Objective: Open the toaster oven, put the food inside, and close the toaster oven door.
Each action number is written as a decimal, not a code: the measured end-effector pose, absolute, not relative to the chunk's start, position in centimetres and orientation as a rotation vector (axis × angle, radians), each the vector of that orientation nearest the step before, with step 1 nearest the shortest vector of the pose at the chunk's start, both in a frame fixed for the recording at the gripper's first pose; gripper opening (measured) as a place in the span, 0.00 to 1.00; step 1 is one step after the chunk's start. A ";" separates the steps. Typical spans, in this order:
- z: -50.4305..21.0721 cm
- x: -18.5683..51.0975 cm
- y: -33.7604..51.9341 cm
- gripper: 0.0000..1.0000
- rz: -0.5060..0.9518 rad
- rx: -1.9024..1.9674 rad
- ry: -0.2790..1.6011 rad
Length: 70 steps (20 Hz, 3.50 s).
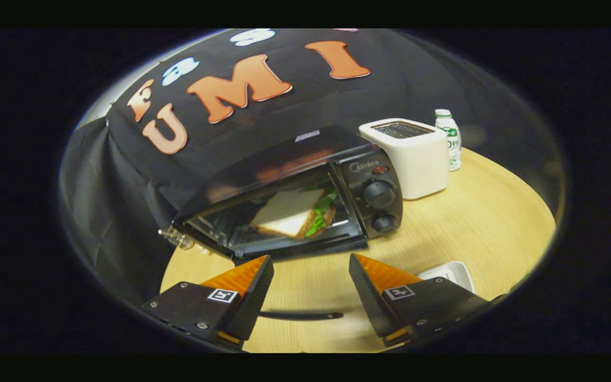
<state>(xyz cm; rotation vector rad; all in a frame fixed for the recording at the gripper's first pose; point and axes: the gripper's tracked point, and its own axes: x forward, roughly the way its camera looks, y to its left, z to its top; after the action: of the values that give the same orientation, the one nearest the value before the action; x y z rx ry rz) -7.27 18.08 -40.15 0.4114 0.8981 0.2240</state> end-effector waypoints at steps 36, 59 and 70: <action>-36.9 -6.7 23.6 0.92 0.586 0.153 0.955; -6.4 4.3 10.0 0.96 0.301 0.165 0.190; 4.7 1.2 5.0 0.97 0.217 0.105 -0.066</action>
<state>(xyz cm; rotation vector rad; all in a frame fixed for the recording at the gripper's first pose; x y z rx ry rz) 1.22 5.00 4.69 0.1045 -0.0661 0.2171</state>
